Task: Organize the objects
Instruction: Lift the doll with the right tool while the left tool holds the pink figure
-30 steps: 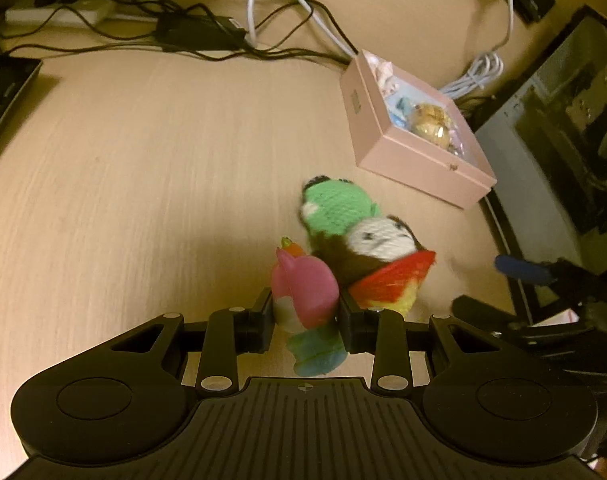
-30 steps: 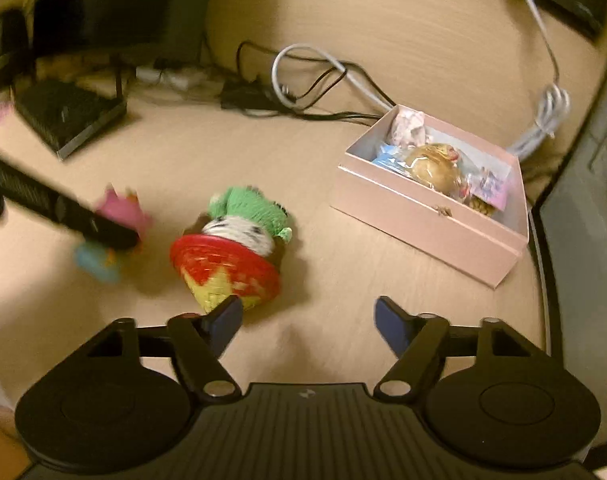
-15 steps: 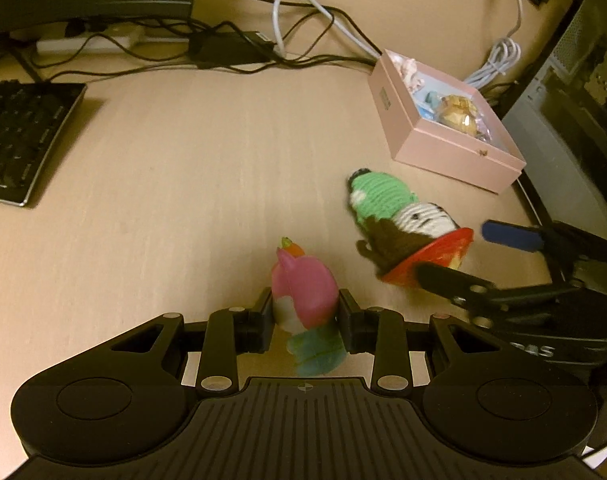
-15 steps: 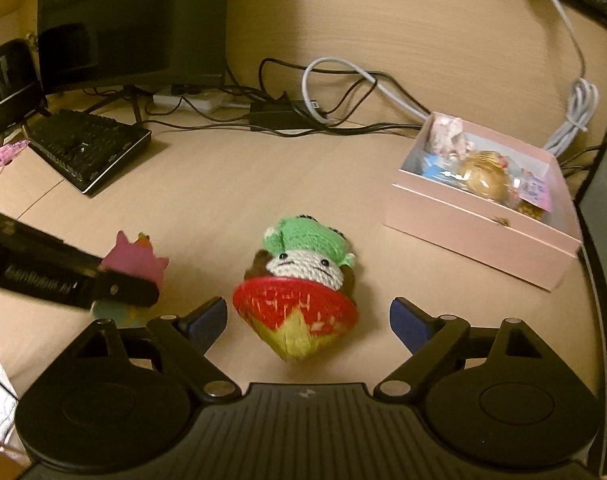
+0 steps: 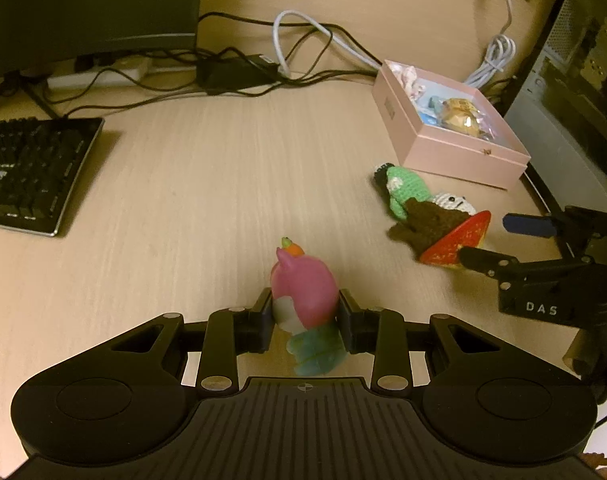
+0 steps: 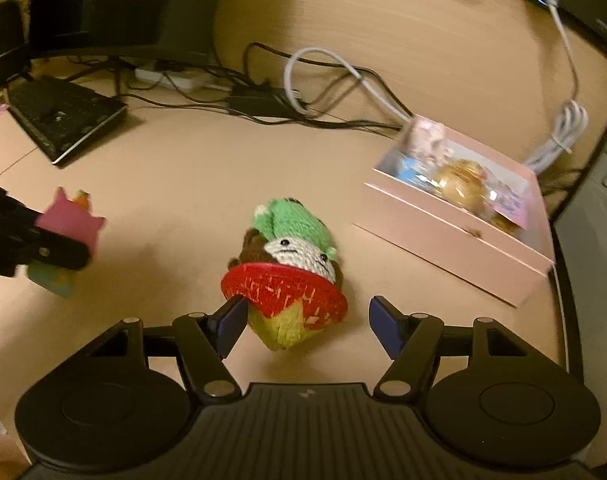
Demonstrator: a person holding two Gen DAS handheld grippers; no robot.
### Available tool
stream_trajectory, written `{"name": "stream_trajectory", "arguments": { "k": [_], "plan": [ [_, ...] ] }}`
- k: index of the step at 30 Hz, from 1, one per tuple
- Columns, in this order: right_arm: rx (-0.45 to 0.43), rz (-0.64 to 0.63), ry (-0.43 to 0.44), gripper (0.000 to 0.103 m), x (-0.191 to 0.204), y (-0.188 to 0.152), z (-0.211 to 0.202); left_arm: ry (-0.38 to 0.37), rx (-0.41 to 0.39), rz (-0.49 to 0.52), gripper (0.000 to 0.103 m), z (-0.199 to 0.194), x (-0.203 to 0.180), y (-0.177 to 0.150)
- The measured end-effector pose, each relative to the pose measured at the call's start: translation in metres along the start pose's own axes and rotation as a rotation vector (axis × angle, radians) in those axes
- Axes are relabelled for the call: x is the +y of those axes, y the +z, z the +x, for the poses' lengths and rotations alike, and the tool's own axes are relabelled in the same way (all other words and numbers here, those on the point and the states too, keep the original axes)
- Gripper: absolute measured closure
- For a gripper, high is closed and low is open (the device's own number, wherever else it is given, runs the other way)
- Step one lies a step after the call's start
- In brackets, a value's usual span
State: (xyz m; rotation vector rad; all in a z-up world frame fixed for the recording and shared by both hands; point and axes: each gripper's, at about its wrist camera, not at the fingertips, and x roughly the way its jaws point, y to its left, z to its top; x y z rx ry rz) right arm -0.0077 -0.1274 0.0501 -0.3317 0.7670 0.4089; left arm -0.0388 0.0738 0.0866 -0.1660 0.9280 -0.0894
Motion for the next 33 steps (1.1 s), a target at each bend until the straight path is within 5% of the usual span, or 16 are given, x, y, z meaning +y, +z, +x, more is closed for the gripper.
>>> {"name": "stream_trajectory", "arguments": {
  "k": [16, 24, 28, 33],
  "plan": [
    [0.000, 0.121, 0.167, 0.021, 0.001, 0.037, 0.007, -0.035, 0.033, -0.070, 0.067, 0.010, 0.025, -0.005],
    [0.239, 0.181, 0.106, 0.021, -0.004, 0.064, 0.083, -0.041, 0.030, -0.090, 0.067, 0.008, 0.035, -0.005],
    [0.275, 0.231, 0.180, 0.037, -0.005, 0.059, 0.087, -0.049, 0.040, -0.096, 0.067, 0.011, 0.036, -0.006],
    [0.264, 0.247, 0.204, 0.039, -0.005, 0.051, 0.073, -0.083, 0.073, -0.087, 0.067, 0.021, 0.033, -0.008]
  ]
}}
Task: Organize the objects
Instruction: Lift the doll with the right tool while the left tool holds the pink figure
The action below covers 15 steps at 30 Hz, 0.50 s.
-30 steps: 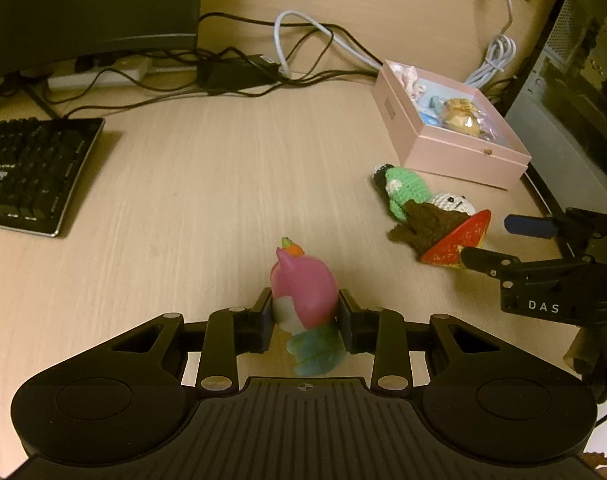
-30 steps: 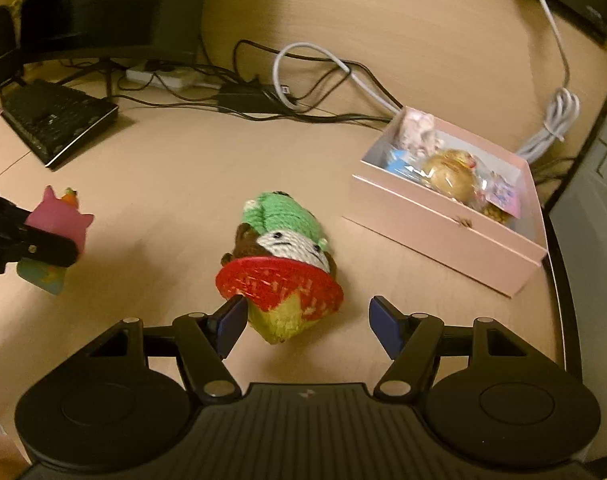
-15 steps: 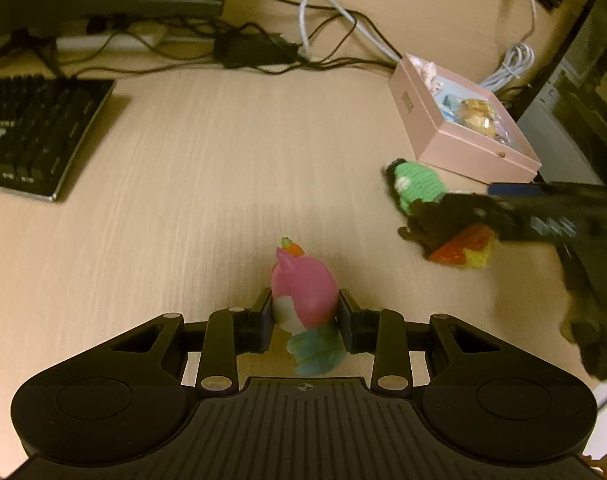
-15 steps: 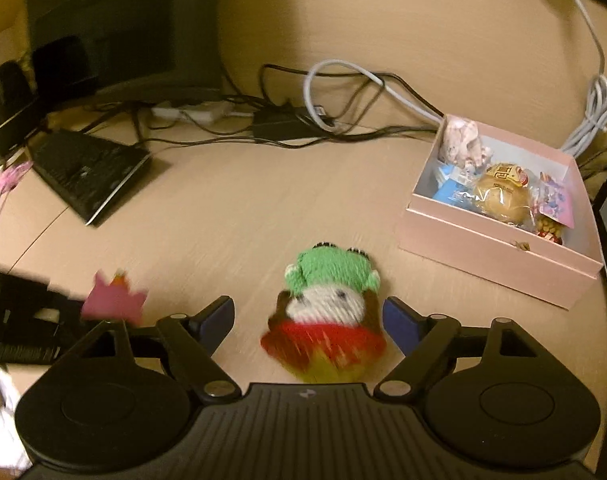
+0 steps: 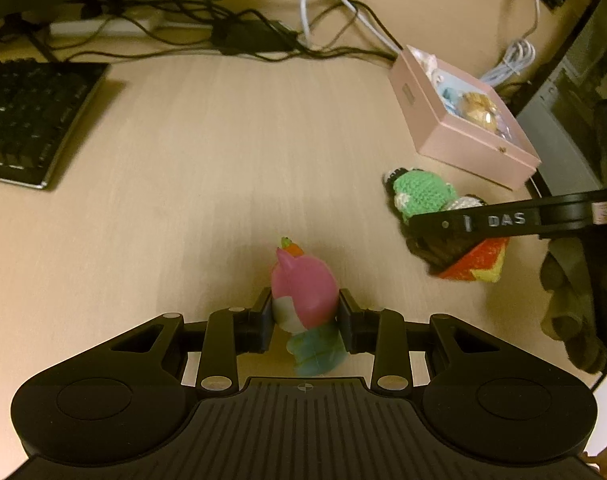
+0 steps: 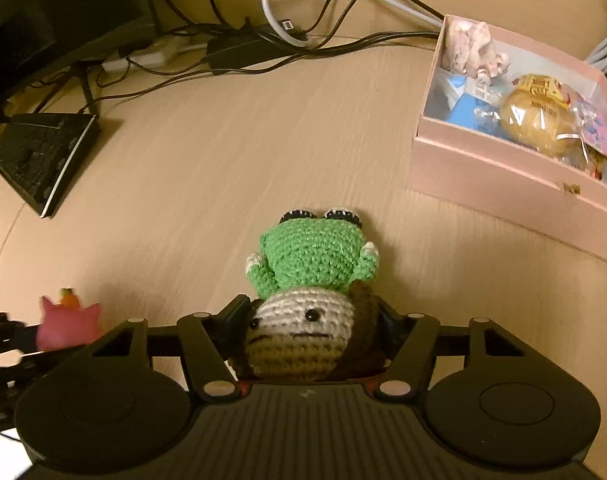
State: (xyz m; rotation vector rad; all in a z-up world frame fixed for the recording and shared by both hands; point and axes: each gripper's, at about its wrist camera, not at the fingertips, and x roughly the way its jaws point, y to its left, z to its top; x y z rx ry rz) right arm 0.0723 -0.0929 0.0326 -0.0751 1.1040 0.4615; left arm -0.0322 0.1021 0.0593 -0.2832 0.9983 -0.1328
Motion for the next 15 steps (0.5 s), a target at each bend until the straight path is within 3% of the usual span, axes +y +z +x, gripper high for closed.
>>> {"name": "stream_trajectory", "arguments": {
  "k": [8, 15],
  "plan": [
    [-0.093, 0.115, 0.048, 0.040, -0.028, -0.025, -0.054, -0.096, 0.042, 0.090, 0.067, 0.016, -0.023, 0.005],
    [-0.208, 0.185, -0.020, 0.040, -0.061, -0.057, -0.111, -0.197, 0.020, 0.185, 0.067, 0.026, -0.062, 0.032]
  ]
}}
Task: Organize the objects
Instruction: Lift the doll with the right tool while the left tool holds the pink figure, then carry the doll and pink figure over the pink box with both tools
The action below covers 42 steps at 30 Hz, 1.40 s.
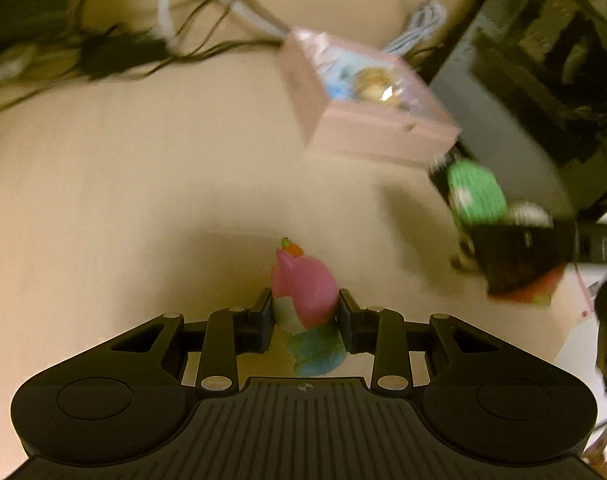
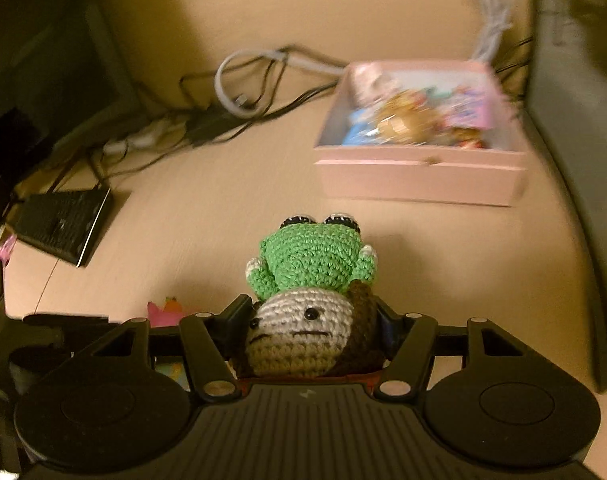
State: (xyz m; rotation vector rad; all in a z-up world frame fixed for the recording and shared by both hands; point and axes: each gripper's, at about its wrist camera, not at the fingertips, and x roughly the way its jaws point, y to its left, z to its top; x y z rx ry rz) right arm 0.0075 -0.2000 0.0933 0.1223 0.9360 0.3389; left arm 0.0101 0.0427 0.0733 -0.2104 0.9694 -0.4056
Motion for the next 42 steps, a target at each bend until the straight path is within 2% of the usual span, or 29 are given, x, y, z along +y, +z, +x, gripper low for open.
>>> {"name": "stream_trajectory", "arguments": {
  "k": [6, 12, 18, 20, 21, 22, 25, 27, 31, 33, 35, 37, 38, 40, 42],
  "plan": [
    [-0.063, 0.057, -0.071, 0.040, -0.027, -0.022, -0.035, -0.029, -0.078, 0.087, 0.067, 0.008, -0.027, 0.061],
    [-0.083, 0.105, -0.107, 0.040, -0.052, -0.040, -0.055, -0.053, -0.149, 0.165, 0.067, 0.032, -0.059, 0.128],
    [-0.103, 0.116, -0.111, 0.040, -0.069, -0.042, -0.061, -0.094, -0.244, 0.121, 0.064, 0.091, -0.081, 0.208],
    [-0.102, 0.124, -0.105, 0.040, -0.073, -0.039, -0.057, -0.059, -0.134, 0.150, 0.063, 0.132, -0.089, 0.229],
    [-0.099, 0.123, -0.106, 0.040, -0.073, -0.036, -0.053, -0.033, -0.100, 0.117, 0.063, 0.149, -0.087, 0.236],
    [-0.099, 0.117, -0.109, 0.040, -0.074, -0.034, -0.050, -0.024, -0.107, 0.072, 0.064, 0.158, -0.083, 0.240],
    [-0.111, 0.091, -0.116, 0.040, -0.076, -0.024, -0.043, -0.082, -0.189, -0.075, 0.064, 0.159, -0.064, 0.241],
    [-0.121, 0.090, -0.104, 0.040, -0.079, -0.013, -0.041, -0.108, -0.258, -0.141, 0.064, 0.143, -0.050, 0.232],
    [-0.205, 0.062, -0.061, 0.041, -0.076, 0.029, -0.045, -0.109, -0.313, -0.187, 0.064, 0.106, -0.021, 0.194],
    [-0.259, 0.029, -0.066, 0.041, -0.071, 0.060, -0.045, -0.085, -0.299, -0.206, 0.064, 0.094, -0.007, 0.168],
    [-0.287, 0.011, -0.108, 0.040, -0.069, 0.097, -0.033, -0.065, -0.257, -0.233, 0.064, 0.091, 0.006, 0.141],
    [-0.271, 0.027, -0.141, 0.039, -0.071, 0.132, -0.010, -0.057, -0.206, -0.251, 0.064, 0.092, 0.015, 0.120],
    [-0.244, 0.028, -0.162, 0.035, -0.073, 0.148, 0.008, -0.051, -0.187, -0.260, 0.064, 0.090, 0.018, 0.111],
    [-0.182, 0.041, -0.203, 0.031, -0.079, 0.162, 0.037, -0.039, -0.147, -0.273, 0.064, 0.092, 0.023, 0.093],
    [-0.175, 0.088, -0.169, 0.031, -0.085, 0.151, 0.039, -0.034, -0.139, -0.265, 0.064, 0.088, 0.030, 0.082]
  ]
}}
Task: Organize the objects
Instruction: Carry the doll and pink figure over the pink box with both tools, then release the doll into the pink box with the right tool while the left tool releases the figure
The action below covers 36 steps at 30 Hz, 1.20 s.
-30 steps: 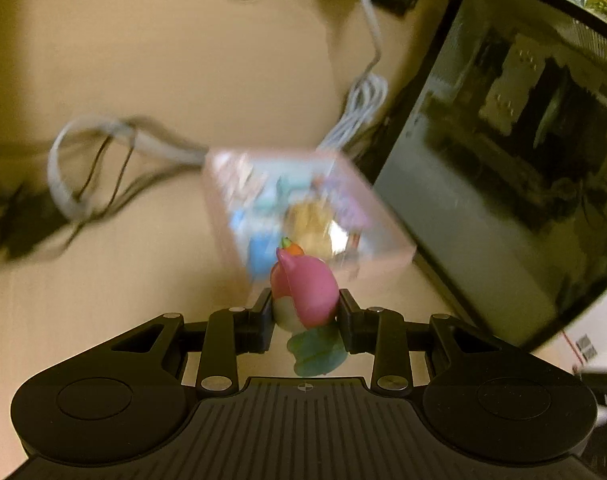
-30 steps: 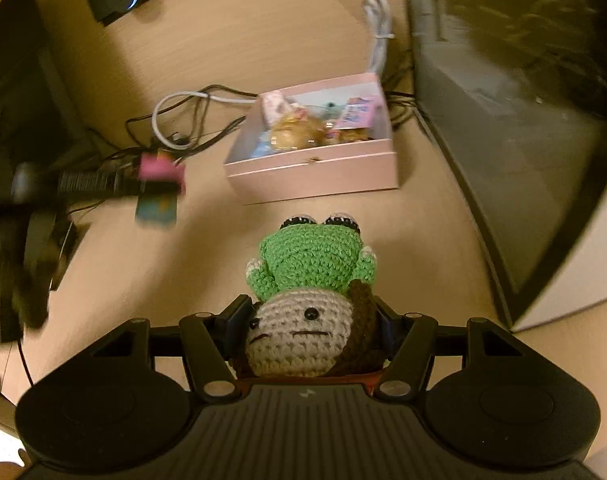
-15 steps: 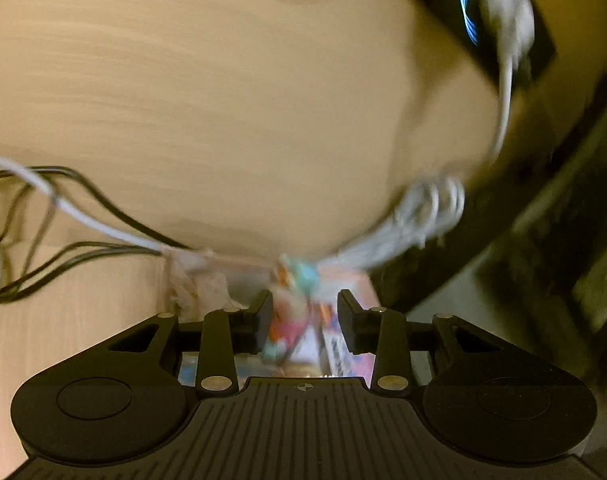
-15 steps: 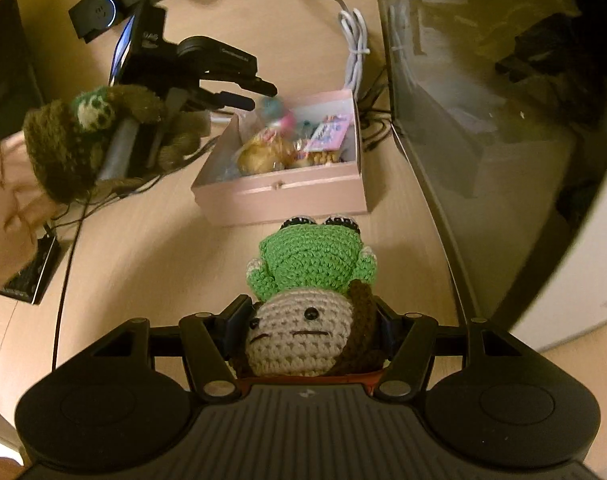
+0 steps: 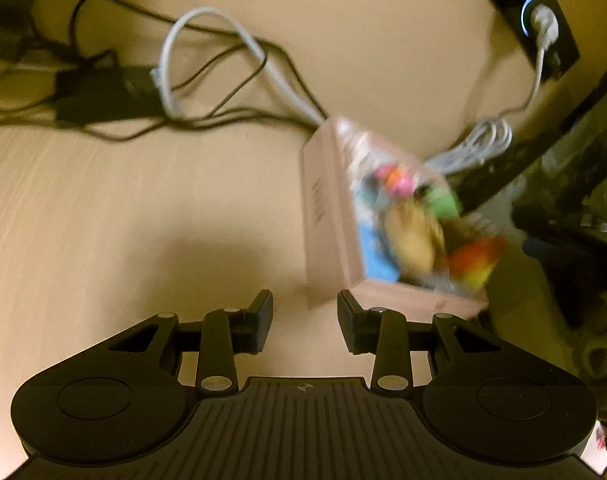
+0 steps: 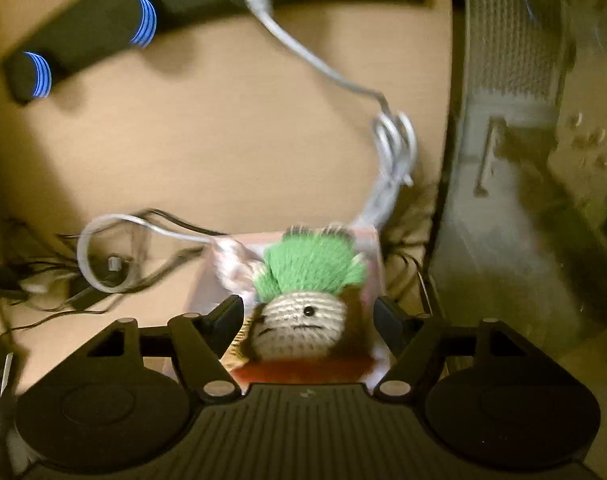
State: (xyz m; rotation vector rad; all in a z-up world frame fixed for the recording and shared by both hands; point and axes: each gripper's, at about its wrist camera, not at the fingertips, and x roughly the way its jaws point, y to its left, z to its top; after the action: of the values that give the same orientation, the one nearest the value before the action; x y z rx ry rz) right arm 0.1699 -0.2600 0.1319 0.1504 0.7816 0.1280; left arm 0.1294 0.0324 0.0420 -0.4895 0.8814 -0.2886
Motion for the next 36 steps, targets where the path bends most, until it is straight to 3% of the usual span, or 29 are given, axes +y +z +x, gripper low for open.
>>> {"name": "stream_trajectory", "arguments": {
  "k": [3, 9, 12, 16, 19, 23, 24, 28, 33, 36],
  "plan": [
    [-0.006, 0.063, 0.067, 0.031, -0.017, -0.033, -0.020, -0.018, -0.002, 0.010, 0.064, -0.002, 0.002, -0.001],
    [0.011, 0.022, 0.004, 0.031, -0.031, -0.084, -0.033, -0.091, -0.031, 0.063, 0.064, 0.010, -0.030, 0.024],
    [0.035, -0.001, -0.056, 0.033, -0.032, -0.097, -0.024, -0.030, -0.041, 0.095, 0.064, 0.021, -0.047, 0.034],
    [0.038, -0.083, -0.133, 0.043, -0.027, -0.108, -0.015, 0.060, -0.020, 0.093, 0.064, 0.042, -0.055, 0.040],
    [0.048, -0.137, -0.167, 0.044, -0.023, -0.110, -0.005, 0.061, 0.021, 0.126, 0.063, 0.058, -0.061, 0.040],
    [0.042, -0.194, -0.193, 0.044, -0.018, -0.107, 0.011, 0.173, 0.049, 0.168, 0.061, 0.072, -0.063, 0.035],
    [0.037, -0.217, -0.205, 0.044, -0.016, -0.106, 0.015, 0.207, 0.043, 0.164, 0.059, 0.072, -0.061, 0.034],
    [0.021, -0.286, -0.230, 0.046, -0.007, -0.102, 0.033, 0.268, 0.024, 0.148, 0.021, 0.058, -0.040, 0.028],
    [0.027, -0.275, -0.146, 0.046, 0.009, -0.103, 0.038, 0.324, -0.028, 0.089, 0.015, 0.024, -0.008, 0.016],
    [0.016, -0.285, -0.099, 0.046, 0.028, -0.103, 0.043, 0.356, -0.046, 0.064, 0.006, 0.013, 0.014, 0.023]
  ]
}}
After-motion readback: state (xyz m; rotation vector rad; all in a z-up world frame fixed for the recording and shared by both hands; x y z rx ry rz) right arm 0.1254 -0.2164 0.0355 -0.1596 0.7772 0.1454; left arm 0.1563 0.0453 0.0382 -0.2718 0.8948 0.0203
